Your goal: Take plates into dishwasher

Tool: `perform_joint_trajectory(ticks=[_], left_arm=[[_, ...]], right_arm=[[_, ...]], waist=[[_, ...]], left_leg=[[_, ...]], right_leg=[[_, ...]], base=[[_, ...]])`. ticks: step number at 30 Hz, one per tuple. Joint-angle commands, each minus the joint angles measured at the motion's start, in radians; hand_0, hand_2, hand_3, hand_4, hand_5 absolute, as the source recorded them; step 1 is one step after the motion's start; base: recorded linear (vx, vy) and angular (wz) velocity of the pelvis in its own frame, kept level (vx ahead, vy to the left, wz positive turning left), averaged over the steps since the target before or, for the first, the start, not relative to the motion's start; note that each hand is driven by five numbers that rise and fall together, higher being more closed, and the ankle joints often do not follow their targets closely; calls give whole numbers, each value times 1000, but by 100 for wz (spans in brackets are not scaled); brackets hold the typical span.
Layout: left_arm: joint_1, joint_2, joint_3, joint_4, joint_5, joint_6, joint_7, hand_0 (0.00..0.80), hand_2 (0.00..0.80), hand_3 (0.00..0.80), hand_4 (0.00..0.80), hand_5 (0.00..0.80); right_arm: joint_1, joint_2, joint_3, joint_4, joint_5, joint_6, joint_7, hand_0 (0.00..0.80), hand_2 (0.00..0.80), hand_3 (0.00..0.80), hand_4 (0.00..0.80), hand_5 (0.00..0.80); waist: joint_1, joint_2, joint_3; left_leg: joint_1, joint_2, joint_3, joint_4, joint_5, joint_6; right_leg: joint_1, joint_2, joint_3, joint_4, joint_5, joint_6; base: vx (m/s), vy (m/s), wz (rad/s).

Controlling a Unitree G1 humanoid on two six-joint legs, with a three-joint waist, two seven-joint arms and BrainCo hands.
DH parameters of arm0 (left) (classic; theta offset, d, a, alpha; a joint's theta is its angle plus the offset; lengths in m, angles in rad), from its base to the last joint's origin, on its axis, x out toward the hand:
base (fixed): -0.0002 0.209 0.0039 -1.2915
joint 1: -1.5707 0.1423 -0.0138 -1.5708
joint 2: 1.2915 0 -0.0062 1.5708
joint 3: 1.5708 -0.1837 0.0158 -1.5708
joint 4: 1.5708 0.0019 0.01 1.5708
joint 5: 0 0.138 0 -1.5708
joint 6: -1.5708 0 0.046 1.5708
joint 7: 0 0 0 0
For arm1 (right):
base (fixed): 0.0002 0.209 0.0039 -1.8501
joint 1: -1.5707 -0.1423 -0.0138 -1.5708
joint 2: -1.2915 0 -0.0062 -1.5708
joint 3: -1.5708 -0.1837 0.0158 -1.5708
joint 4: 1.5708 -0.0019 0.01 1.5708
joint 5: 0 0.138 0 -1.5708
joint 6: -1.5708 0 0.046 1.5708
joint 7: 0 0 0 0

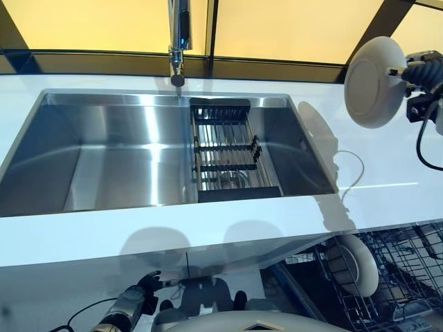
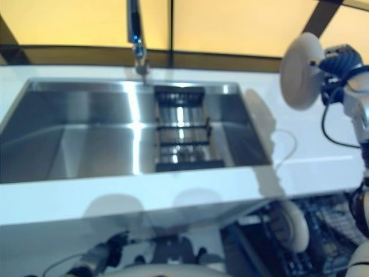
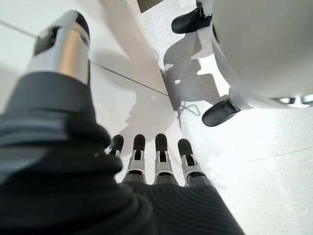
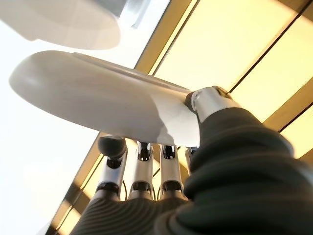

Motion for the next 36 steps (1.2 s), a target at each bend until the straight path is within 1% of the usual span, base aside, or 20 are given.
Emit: perform_joint_trajectory(ticks=[1, 8, 11, 14, 15, 18, 28, 32, 36], left_arm=[[-37, 25, -17, 52, 26, -42, -8, 0, 0, 0, 0, 0], [-32, 27, 0, 62, 23, -47, -7, 0, 0, 0, 0, 0], [-28, 29, 17, 70, 22, -49, -7, 0, 0, 0, 0, 0], [-27, 31, 29, 72, 10, -48, -4, 0, 0, 0, 0, 0], [-27, 31, 39, 75, 5, -48, -2, 0, 0, 0, 0, 0], [-29, 31, 52, 78, 8, -50, 0, 0, 0, 0, 0, 0], [-46, 45, 66, 85, 3, -56, -2, 0, 0, 0, 0, 0], [-53, 50, 68, 83, 0, -54, -4, 0, 0, 0, 0, 0], [-64, 56, 70, 87, 6, -49, -10, 0, 0, 0, 0, 0]], right_arm=[[7, -87, -66, -2, -46, -90, 31, 800, 800, 800, 800, 800], [158, -126, -181, -6, -54, -114, 72, 800, 800, 800, 800, 800], [270, -133, -267, -4, -74, -132, 101, 800, 800, 800, 800, 800], [341, -136, -319, -10, -86, -145, 115, 800, 800, 800, 800, 800], [388, -138, -354, -7, -91, -161, 133, 800, 800, 800, 800, 800], [479, -125, -419, -16, -115, -174, 155, 800, 800, 800, 800, 800], [715, -84, -580, -53, -137, -219, 222, 800, 800, 800, 800, 800], [801, -45, -626, -71, -169, -237, 258, 800, 800, 800, 800, 800], [851, -19, -637, -93, -206, -252, 302, 800, 800, 800, 800, 800]], waist=[[-5, -10, -34], [-46, -8, -41], [-69, -6, -45], [-82, -5, -47], [-94, -4, -46], [-110, -1, -40], [-155, -4, -37], [-165, -6, -30], [-172, -7, -26]], left_leg=[[34, 4, 9, 52, -125, 60], [39, 8, 34, 45, -126, 62], [39, 11, 54, 48, -130, 64], [40, 12, 66, 49, -132, 66], [40, 13, 74, 52, -136, 67], [50, 16, 87, 55, -146, 71], [44, 23, 115, 76, -162, 82], [36, 23, 120, 82, -165, 86], [32, 24, 125, 86, -165, 87]], right_leg=[[-65, -9, 72, 69, 3, 75], [-84, 8, 95, 63, 12, 75], [-98, 15, 109, 64, 15, 75], [-107, 18, 116, 63, 19, 75], [-116, 18, 119, 65, 22, 76], [-120, 21, 128, 69, 22, 80], [-156, 24, 151, 95, 25, 83], [-167, 26, 152, 102, 26, 85], [-174, 27, 154, 106, 28, 86]], base=[[-21, -11, -14], [-27, -10, -17], [-31, -13, -9], [-32, -4, -20], [-27, 4, -8], [-11, 9, -18], [-11, -12, -8], [-28, -21, -4], [0, 0, 0]])
